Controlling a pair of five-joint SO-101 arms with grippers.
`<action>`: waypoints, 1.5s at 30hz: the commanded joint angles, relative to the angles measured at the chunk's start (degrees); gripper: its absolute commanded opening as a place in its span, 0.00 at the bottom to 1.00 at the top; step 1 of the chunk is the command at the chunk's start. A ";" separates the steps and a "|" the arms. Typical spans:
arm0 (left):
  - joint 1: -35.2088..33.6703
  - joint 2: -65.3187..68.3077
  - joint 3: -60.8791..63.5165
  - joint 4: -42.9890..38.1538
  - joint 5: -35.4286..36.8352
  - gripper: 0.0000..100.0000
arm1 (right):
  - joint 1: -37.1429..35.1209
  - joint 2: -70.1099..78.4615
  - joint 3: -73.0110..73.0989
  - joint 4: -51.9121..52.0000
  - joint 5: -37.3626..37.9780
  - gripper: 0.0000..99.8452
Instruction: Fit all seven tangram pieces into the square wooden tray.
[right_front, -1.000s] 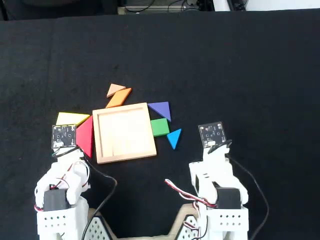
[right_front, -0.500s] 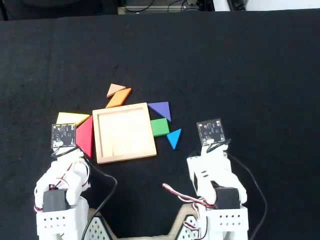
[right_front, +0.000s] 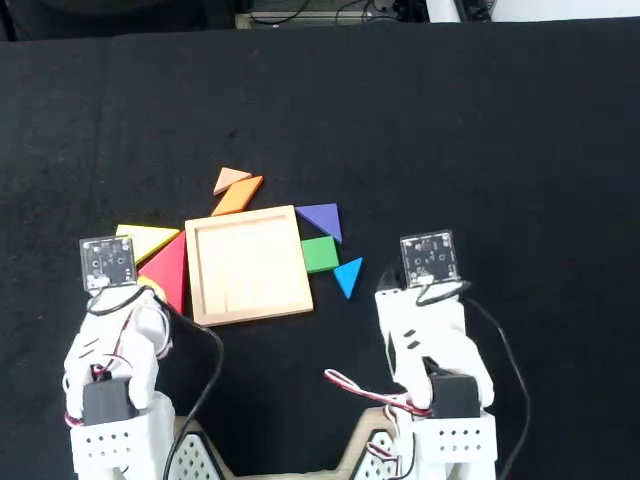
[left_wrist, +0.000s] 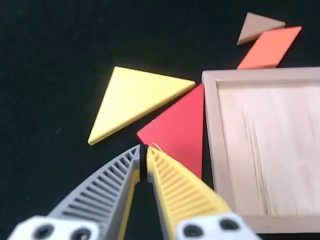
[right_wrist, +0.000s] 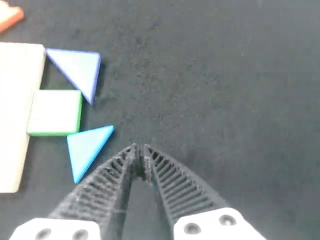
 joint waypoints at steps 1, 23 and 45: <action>-1.19 -0.35 -2.15 -1.41 0.00 0.03 | 1.05 -3.91 -1.80 0.18 7.47 0.05; 3.30 -0.09 -11.65 2.20 -1.05 0.08 | 1.58 -3.91 -13.67 10.90 3.25 0.03; 9.71 7.12 -59.82 3.60 -2.02 0.13 | 1.14 -3.47 -41.27 -1.23 4.57 0.03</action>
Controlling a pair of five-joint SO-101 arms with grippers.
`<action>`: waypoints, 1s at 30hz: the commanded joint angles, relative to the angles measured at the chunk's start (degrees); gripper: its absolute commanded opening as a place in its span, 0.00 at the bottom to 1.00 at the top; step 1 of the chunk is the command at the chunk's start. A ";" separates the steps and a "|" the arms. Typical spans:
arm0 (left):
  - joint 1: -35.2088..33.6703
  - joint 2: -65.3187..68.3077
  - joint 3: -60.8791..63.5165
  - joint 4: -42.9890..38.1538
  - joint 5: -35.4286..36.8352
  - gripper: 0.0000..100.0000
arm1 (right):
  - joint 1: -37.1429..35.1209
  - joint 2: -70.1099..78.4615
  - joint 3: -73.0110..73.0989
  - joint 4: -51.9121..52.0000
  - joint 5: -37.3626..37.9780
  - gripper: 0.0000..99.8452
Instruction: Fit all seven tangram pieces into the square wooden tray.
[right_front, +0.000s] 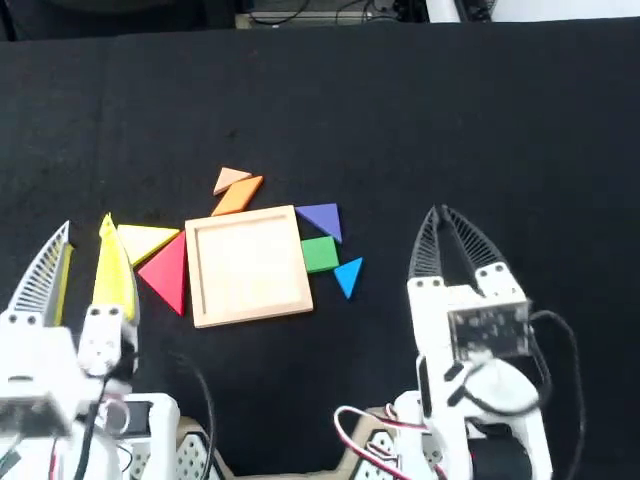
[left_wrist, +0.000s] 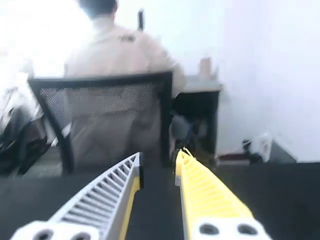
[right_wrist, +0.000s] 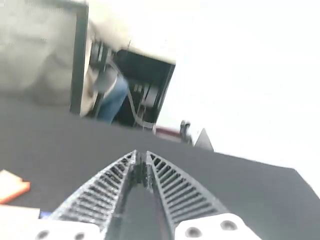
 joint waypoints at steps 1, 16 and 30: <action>1.80 6.95 -9.36 0.18 0.18 0.13 | 0.09 -3.38 -5.32 -1.85 0.35 0.03; 1.71 48.88 -55.43 12.40 3.78 0.13 | 0.18 15.78 -40.66 -1.67 0.35 0.03; -1.71 93.71 -95.25 39.47 -11.34 0.16 | 0.09 64.22 -76.35 19.96 0.35 0.03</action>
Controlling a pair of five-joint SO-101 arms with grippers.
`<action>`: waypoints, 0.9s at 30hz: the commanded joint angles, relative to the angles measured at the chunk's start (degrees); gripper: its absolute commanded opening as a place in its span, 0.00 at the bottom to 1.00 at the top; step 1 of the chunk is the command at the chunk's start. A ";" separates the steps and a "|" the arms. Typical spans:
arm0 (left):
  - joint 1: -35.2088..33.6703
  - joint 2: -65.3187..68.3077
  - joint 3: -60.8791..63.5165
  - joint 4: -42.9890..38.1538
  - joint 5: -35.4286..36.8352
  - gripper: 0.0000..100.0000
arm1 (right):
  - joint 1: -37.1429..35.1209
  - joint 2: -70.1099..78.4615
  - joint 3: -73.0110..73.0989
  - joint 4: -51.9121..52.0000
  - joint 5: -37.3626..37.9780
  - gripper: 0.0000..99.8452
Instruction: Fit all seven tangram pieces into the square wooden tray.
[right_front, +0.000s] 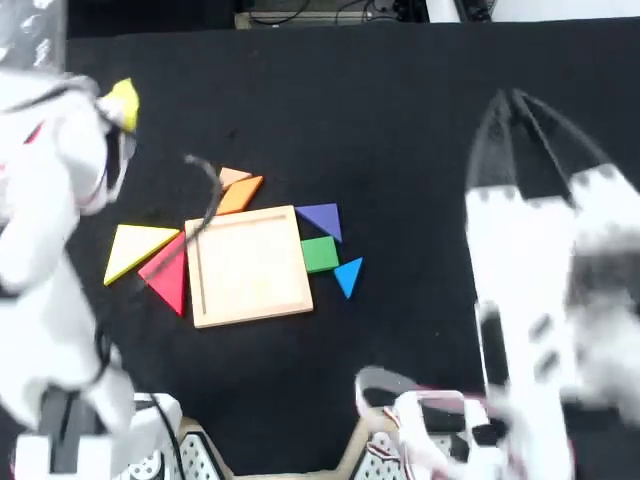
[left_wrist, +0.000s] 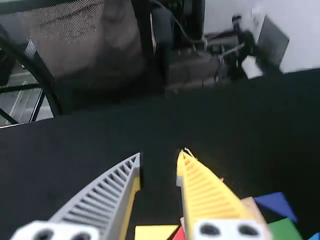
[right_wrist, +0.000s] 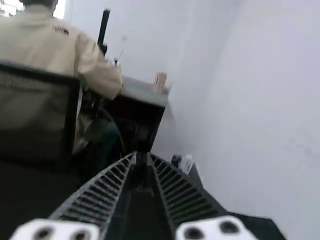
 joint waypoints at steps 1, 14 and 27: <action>-2.51 5.10 -3.38 0.79 -6.68 0.18 | 0.09 12.79 -5.93 4.48 0.26 0.03; -7.34 7.38 13.32 -1.76 -42.64 0.22 | 0.53 36.18 -2.68 14.42 0.26 0.02; -17.19 21.19 39.69 -18.37 -57.58 0.22 | 2.55 28.35 46.99 -20.22 -9.58 0.01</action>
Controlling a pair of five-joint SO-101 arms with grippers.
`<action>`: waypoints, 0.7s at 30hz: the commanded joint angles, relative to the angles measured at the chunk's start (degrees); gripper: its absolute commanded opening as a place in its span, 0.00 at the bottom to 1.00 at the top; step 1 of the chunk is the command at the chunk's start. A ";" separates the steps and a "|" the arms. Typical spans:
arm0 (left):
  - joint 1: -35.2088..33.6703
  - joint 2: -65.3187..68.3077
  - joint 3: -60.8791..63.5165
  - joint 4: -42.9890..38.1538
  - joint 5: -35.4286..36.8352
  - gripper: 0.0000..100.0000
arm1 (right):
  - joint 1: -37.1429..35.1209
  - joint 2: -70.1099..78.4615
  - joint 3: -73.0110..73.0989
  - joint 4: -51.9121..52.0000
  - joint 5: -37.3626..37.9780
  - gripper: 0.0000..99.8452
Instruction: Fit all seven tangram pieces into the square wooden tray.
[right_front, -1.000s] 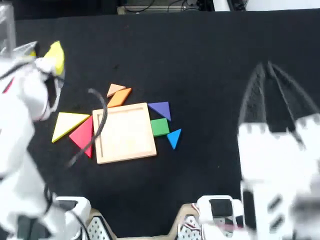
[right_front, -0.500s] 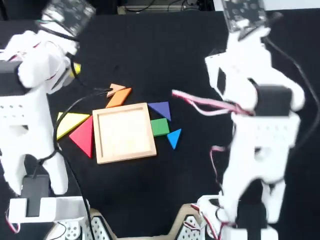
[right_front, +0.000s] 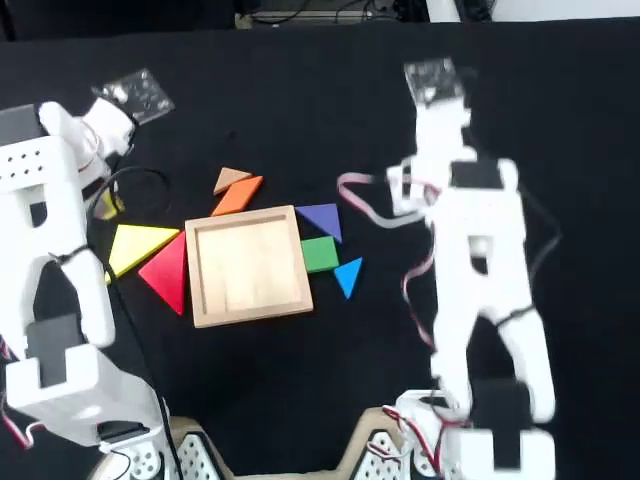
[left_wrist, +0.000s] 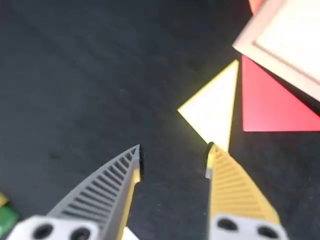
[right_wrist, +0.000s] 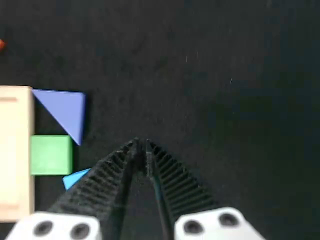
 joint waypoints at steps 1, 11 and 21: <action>-1.45 2.73 2.42 -4.22 -0.88 0.22 | 0.88 -6.90 13.93 -12.31 -4.13 0.01; -0.22 17.14 2.07 -11.34 6.95 0.22 | -2.73 -4.00 26.59 -28.92 -4.48 0.02; 1.10 29.01 -13.05 -2.90 11.16 0.22 | -2.81 10.33 18.77 -27.78 0.35 0.02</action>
